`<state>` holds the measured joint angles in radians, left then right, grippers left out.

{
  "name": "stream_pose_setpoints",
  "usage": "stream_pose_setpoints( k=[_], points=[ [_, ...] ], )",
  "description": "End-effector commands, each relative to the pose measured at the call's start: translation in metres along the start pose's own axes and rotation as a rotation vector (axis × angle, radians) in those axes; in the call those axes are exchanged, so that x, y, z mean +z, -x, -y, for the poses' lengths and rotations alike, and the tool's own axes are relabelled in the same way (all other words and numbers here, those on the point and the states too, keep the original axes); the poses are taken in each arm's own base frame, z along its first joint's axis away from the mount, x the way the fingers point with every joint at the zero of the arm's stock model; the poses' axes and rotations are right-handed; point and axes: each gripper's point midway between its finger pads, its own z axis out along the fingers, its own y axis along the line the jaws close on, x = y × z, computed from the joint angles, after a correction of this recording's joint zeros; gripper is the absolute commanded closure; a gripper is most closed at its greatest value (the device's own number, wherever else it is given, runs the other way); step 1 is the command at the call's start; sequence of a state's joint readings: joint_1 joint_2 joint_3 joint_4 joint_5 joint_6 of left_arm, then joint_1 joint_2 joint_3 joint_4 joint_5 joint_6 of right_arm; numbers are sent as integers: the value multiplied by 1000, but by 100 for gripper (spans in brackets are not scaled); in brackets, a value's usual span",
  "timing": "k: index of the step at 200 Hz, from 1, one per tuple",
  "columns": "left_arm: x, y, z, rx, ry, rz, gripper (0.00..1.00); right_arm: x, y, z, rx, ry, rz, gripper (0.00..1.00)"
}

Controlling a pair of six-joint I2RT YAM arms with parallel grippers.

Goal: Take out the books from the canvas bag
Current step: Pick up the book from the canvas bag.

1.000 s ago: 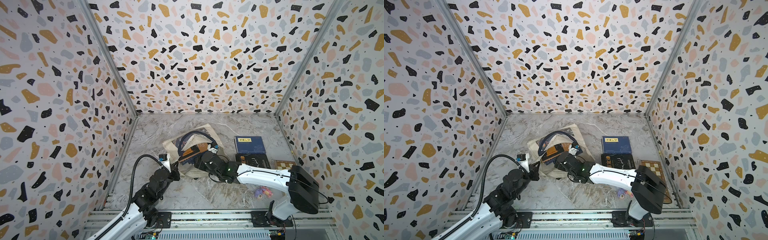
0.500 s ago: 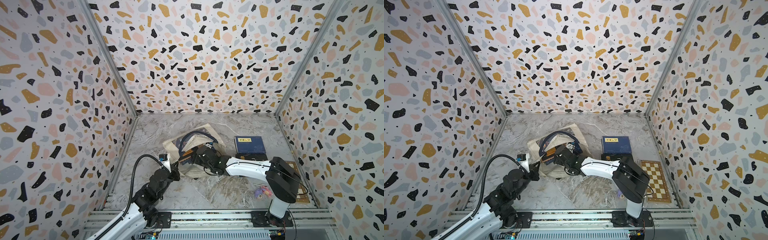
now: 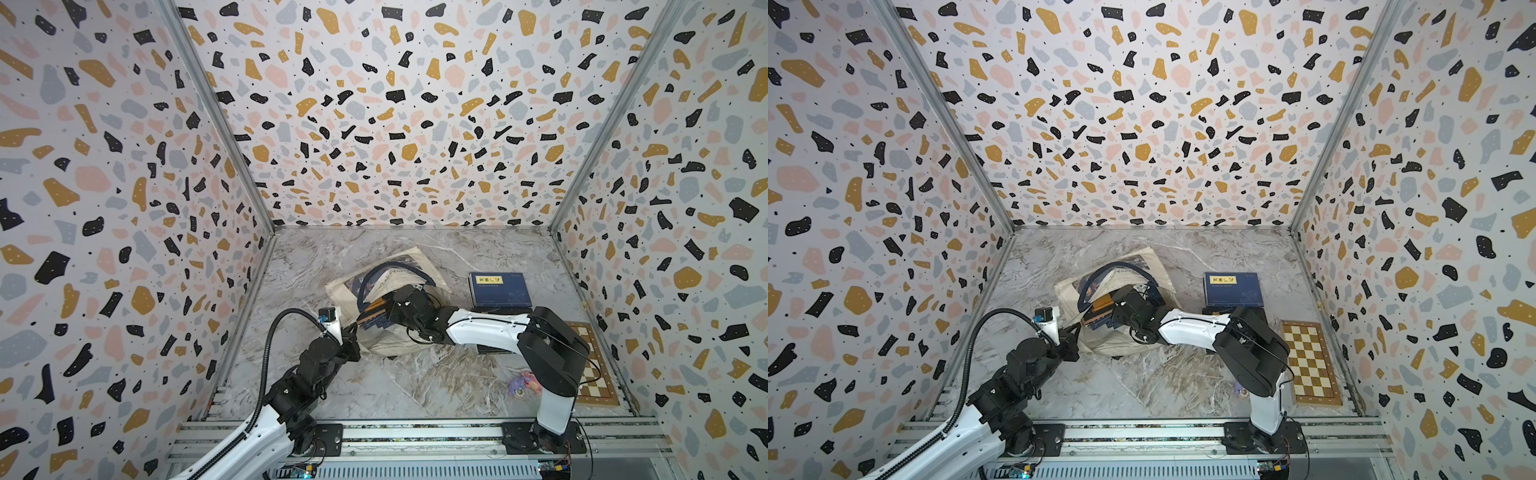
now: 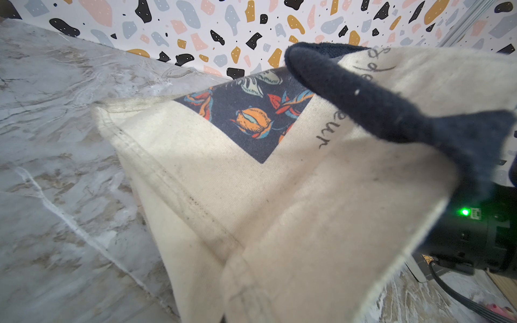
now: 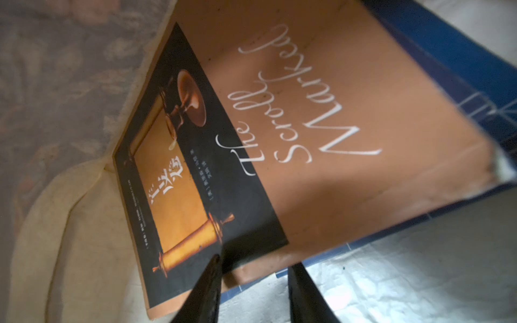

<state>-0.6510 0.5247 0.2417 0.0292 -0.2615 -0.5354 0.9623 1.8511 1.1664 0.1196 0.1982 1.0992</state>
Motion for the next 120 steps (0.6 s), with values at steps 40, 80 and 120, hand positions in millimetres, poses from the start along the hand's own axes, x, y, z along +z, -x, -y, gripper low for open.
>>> stream_pose_setpoints(
  k=[40,80,120],
  points=[
    [0,10,8,-3,-35,42,100,-10,50,-45,-8,124,113,69],
    [0,10,7,-3,-33,43,100,-18,65,-66,-12,186,152,70],
    [0,10,7,-1,-32,40,100,-21,72,-81,9,244,175,68]
  ],
)
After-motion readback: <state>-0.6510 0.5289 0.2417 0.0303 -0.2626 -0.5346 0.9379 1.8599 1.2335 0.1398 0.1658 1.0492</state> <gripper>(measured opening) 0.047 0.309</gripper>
